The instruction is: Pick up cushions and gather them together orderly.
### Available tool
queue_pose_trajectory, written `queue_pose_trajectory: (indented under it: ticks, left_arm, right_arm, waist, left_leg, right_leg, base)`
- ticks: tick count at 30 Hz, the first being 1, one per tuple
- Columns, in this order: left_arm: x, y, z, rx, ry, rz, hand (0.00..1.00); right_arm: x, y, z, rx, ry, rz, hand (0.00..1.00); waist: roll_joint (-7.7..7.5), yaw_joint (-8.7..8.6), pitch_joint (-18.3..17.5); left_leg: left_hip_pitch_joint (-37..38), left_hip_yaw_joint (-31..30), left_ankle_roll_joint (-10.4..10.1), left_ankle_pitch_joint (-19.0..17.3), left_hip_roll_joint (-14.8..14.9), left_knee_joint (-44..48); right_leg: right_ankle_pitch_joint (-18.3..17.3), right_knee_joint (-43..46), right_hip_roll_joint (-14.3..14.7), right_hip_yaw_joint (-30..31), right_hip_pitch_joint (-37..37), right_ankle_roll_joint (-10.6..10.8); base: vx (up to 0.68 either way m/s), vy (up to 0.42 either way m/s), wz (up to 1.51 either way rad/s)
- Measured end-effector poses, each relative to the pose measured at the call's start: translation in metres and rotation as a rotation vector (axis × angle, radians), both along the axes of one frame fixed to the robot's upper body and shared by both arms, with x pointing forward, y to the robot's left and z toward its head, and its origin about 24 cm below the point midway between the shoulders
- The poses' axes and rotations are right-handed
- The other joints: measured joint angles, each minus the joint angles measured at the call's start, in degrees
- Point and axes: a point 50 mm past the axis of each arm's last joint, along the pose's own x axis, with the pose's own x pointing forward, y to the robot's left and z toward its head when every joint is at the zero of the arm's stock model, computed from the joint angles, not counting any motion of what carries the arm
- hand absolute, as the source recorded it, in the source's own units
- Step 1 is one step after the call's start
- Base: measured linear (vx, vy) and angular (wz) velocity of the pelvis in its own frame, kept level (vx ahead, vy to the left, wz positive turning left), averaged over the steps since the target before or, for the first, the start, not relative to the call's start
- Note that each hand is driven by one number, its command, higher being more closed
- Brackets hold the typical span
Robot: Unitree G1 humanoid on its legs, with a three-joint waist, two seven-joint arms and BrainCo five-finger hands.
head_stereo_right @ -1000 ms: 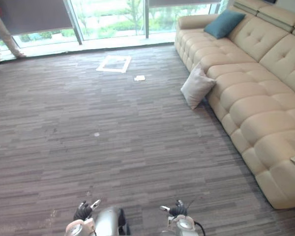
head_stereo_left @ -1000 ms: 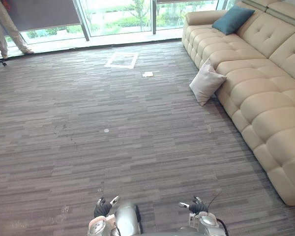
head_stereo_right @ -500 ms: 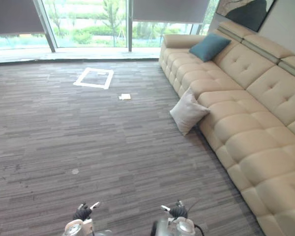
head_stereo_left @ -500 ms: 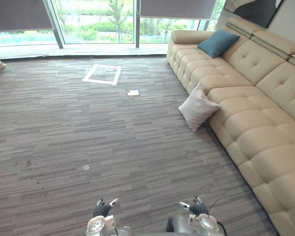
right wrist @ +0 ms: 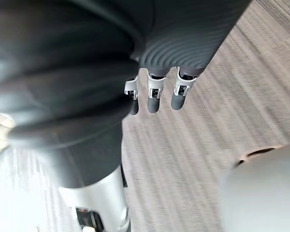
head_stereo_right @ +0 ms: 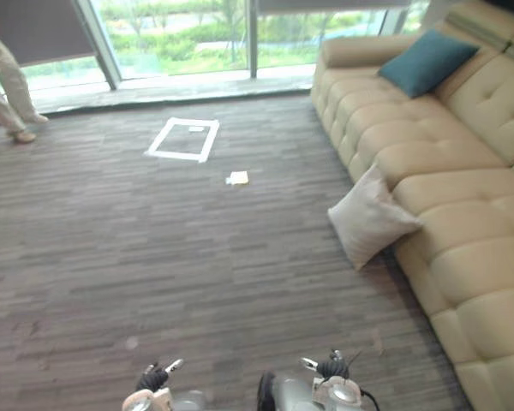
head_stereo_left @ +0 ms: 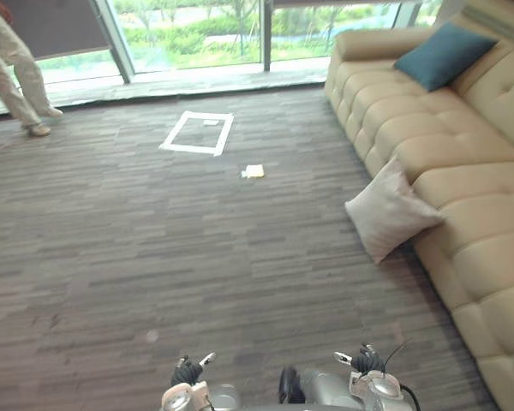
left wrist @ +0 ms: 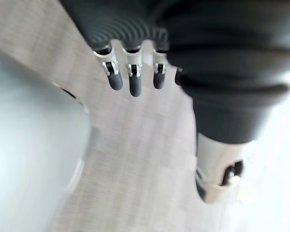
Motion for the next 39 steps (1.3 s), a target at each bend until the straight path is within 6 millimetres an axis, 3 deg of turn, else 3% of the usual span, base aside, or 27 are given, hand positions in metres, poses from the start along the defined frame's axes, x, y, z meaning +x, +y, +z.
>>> queue_pose_trajectory:
  ticks: [2,3,5,6,7,8,9,10,11,12,13,16,17,20,21,22,23,24,25,26,27,29,31,33,36,39]
  left_arm:
    - [0.003,-0.006,0.001,-0.01,-0.023,0.009,0.0]
    - [0.003,-0.006,0.002,-0.01,-0.028,0.01,0.0]
    - [0.004,-0.008,0.002,-0.014,-0.034,0.014,0.0]
    - [0.004,-0.008,0.002,-0.016,-0.035,0.016,0.0]
    - [0.004,-0.004,0.003,-0.01,-0.04,0.02,0.0]
    - [0.003,0.001,0.003,0.004,-0.038,0.018,0.0]
    - [0.003,0.003,0.003,0.007,-0.034,0.018,0.0]
    - [0.001,0.006,0.003,0.015,-0.026,0.016,0.0]
    - [0.001,0.008,0.002,0.021,-0.013,0.014,0.0]
    - [0.002,0.009,0.002,0.023,-0.01,0.011,0.0]
    - [0.001,0.008,-0.001,0.018,0.019,0.001,0.0]
    - [0.0,0.004,-0.003,0.016,0.042,-0.037,0.0]
    - [-0.003,0.003,-0.005,0.017,0.053,-0.047,0.0]
    - [-0.005,0.001,-0.006,0.016,0.062,-0.061,0.0]
    - [-0.006,-0.001,-0.006,0.017,0.067,-0.079,0.0]
    - [-0.006,-0.001,-0.006,0.017,0.068,-0.085,0.0]
    - [-0.006,-0.001,-0.006,0.021,0.069,-0.098,0.0]
    - [-0.006,0.001,-0.006,0.025,0.068,-0.102,0.0]
    - [-0.008,-0.007,-0.009,0.002,0.084,-0.112,0.0]
    - [-0.008,-0.016,-0.01,-0.018,0.082,-0.13,0.0]
    - [-0.006,-0.017,-0.009,-0.02,0.071,-0.138,0.0]
    - [0.0,-0.016,-0.007,-0.02,0.054,-0.14,0.0]
    - [0.003,-0.011,-0.004,-0.007,0.039,-0.123,0.0]
    - [0.004,-0.008,-0.002,0.005,0.023,-0.121,0.0]
    - [0.007,-0.009,0.0,0.007,0.004,-0.116,0.0]
    - [0.008,-0.008,0.001,0.006,-0.015,-0.098,0.0]
  right_arm:
    - [0.006,0.005,0.001,0.013,-0.007,0.002,0.0]
    - [0.005,0.006,0.0,0.015,-0.006,0.001,0.0]
    - [0.004,0.012,-0.001,0.02,-0.001,0.008,0.0]
    - [0.004,0.013,-0.001,0.02,-0.001,0.015,0.0]
    - [0.002,0.019,-0.002,0.029,0.008,0.028,0.0]
    - [-0.005,0.024,-0.004,0.039,0.026,0.029,0.0]
    - [-0.006,0.026,-0.005,0.046,0.028,0.028,0.0]
    - [-0.006,0.032,-0.005,0.058,0.031,0.052,0.0]
    - [-0.004,0.032,-0.004,0.056,0.017,0.059,0.0]
    - [-0.003,0.031,-0.003,0.052,0.016,0.059,0.0]
    - [0.0,0.028,-0.001,0.043,-0.01,0.054,0.0]
    - [0.003,0.027,0.002,0.04,-0.041,0.058,0.0]
    - [0.006,0.027,0.003,0.037,-0.049,0.056,0.0]
    - [0.01,0.024,0.005,0.037,-0.063,0.036,0.0]
    - [0.014,0.022,0.006,0.034,-0.074,0.03,0.0]
    - [0.014,0.022,0.006,0.034,-0.075,0.029,0.0]
    - [0.013,0.023,0.006,0.034,-0.072,0.034,0.0]
    - [0.012,0.023,0.006,0.034,-0.067,0.038,0.0]
    - [0.015,0.017,0.008,0.017,-0.083,0.044,0.0]
    - [0.017,0.013,0.009,0.0,-0.089,0.049,0.0]
    - [0.018,0.012,0.01,0.0,-0.092,0.047,0.0]
    - [0.02,0.011,0.01,-0.005,-0.091,0.053,0.0]
    - [0.018,0.013,0.008,0.003,-0.075,0.051,0.0]
    - [0.014,0.015,0.005,0.009,-0.049,0.05,0.0]
    - [0.013,0.015,0.005,0.006,-0.044,0.046,0.0]
    - [0.011,0.017,0.003,0.001,-0.033,0.05,0.0]
  waist:
    - [1.01,0.79,0.4]
    - [1.03,0.96,0.3]
    - [1.2,1.61,0.0]
    - [1.24,1.66,0.0]
    - [0.41,2.23,-0.9]
    - [-1.21,2.44,-2.1]
    - [-1.8,2.43,-2.4]
    - [-2.66,2.7,-2.8]
    - [-3.33,2.57,-2.3]
    - [-3.38,2.5,-2.2]
    - [-2.71,1.76,-1.6]
    - [-2.17,1.21,-1.5]
    - [-2.12,1.06,-1.5]
    - [-1.86,0.3,-1.3]
    - [-1.48,-0.32,-1.1]
    - [-1.47,-0.44,-1.1]
    - [-1.94,-0.5,-1.1]
    - [-2.6,-0.53,-1.1]
    - [-0.68,-0.54,-1.0]
    - [0.77,-1.0,-1.4]
    - [1.11,-1.18,-1.2]
    - [2.31,-1.09,-0.3]
    - [1.81,-0.76,0.6]
    - [0.35,-0.29,1.2]
    - [0.58,0.01,1.1]
    - [0.48,0.6,1.1]
  left_leg:
    - [-4.3,0.3,0.2,-0.6,-2.6,-16.1]
    - [-4.8,-0.1,0.0,-0.4,-3.1,-18.5]
    - [-6.0,-3.5,-0.3,3.4,-5.4,-32.0]
    - [-6.1,-3.7,0.1,4.5,-5.3,-32.7]
    - [-5.8,-3.0,1.6,9.0,-5.8,-30.7]
    - [-5.7,-0.9,2.7,7.4,-5.9,-28.3]
    - [-5.4,0.0,3.0,6.5,-6.0,-28.2]
    - [-3.4,2.4,3.7,5.0,-6.4,-28.6]
    - [0.6,5.1,4.8,3.3,-7.2,-29.7]
    - [2.1,5.3,4.6,2.6,-7.7,-30.3]
    - [6.9,6.0,4.7,0.6,-8.8,-31.9]
    - [15.1,7.5,4.4,-1.3,-9.1,-36.0]
    - [18.8,7.9,4.4,-1.3,-9.1,-39.0]
    - [24.5,8.5,3.7,-1.5,-9.1,-44.0]
    - [27.3,9.3,2.3,-2.1,-9.2,-46.1]
    - [28.0,9.5,2.0,-2.3,-9.3,-46.4]
    - [29.7,9.7,0.9,-2.9,-10.1,-46.5]
    - [30.5,9.6,0.7,-3.0,-10.9,-46.4]
    - [31.9,9.2,0.3,-3.2,-9.8,-46.0]
    - [30.8,8.2,-0.5,-2.8,-8.4,-42.8]
    - [29.8,7.5,-0.5,-2.8,-7.8,-39.9]
    - [19.4,2.2,-0.9,-0.1,-2.1,-14.7]
    - [14.5,0.5,-0.6,-2.1,0.2,-5.6]
    - [10.8,0.3,-0.1,-3.8,-0.4,-7.8]
    - [4.0,-2.6,0.4,-4.2,-3.5,-18.1]
    - [1.0,-11.9,0.3,-2.2,-8.0,-28.1]
  right_leg:
    - [-1.2,-2.9,-0.7,4.6,5.2,1.9]
    - [-1.6,-3.3,-0.9,5.3,5.8,2.2]
    - [-5.1,-4.3,-2.0,9.4,8.6,4.0]
    - [-5.8,-4.1,-2.1,10.1,9.1,4.4]
    - [-8.1,-3.0,-3.4,12.8,9.9,5.5]
    - [-8.6,-0.5,-4.7,14.8,9.2,6.3]
    - [-8.5,1.4,-5.2,15.1,8.4,6.6]
    - [-8.0,10.1,-6.0,16.1,4.4,8.5]
    - [-4.8,24.6,-7.2,15.9,-1.4,13.8]
    - [-4.0,28.5,-7.8,15.6,-3.1,14.9]
    - [-2.8,39.2,-9.2,12.7,-7.3,15.2]
    - [-3.8,44.0,-11.3,4.4,-13.4,13.4]
    - [-5.0,40.2,-12.3,-0.7,-15.6,11.5]
    - [-4.5,28.6,-13.1,-9.4,-18.7,10.3]
    - [-1.4,20.9,-12.4,-12.9,-19.7,7.6]
    - [-0.2,19.1,-12.2,-13.5,-19.7,7.2]
    - [6.0,12.9,-11.2,-14.1,-19.7,4.6]
    - [9.0,11.2,-11.4,-13.9,-19.5,1.8]
    - [6.8,13.2,-10.6,-14.0,-19.2,-0.1]
    - [4.6,13.0,-9.5,-14.0,-18.9,0.4]
    - [3.6,12.6,-8.9,-14.0,-18.4,0.0]
    - [1.6,9.6,-5.5,-13.3,-14.1,-0.5]
    - [0.4,7.6,-3.8,-11.8,-9.1,-1.1]
    - [-0.3,5.4,-3.6,-9.4,-5.0,-0.6]
    - [-1.4,3.5,-3.8,-4.2,-2.4,0.9]
    - [-3.8,4.1,-3.9,2.0,-0.8,2.6]
  base:
    - [0.54,0.086,-0.87]
    - [0.53,0.187,-0.87]
    - [0.49,0.25,-0.85]
    - [0.67,0.4,-0.86]
    - [0.6,0.361,-0.88]
    - [0.62,0.36,-0.89]
    - [0.49,0.258,-0.89]
    - [0.66,0.401,-0.88]
    - [0.53,0.338,-0.85]
    - [0.57,0.363,-0.56]
    - [0.45,0.233,-0.23]
    - [0.42,0.172,-0.08]
    - [0.38,0.101,0.08]
    - [0.45,0.048,0.03]
    - [0.46,-0.012,-0.05]
    - [0.59,-0.047,-0.21]
    - [0.43,-0.064,-0.25]
    - [0.56,-0.103,-0.4]
    - [0.63,-0.149,-0.33]
    - [0.52,-0.127,-0.3]
    - [0.48,-0.157,-0.21]
    - [0.42,-0.139,-0.26]
    - [0.45,-0.091,-0.47]
    - [0.34,-0.042,-0.67]
    - [0.28,0.078,-0.87]
    - [0.34,0.227,-0.97]
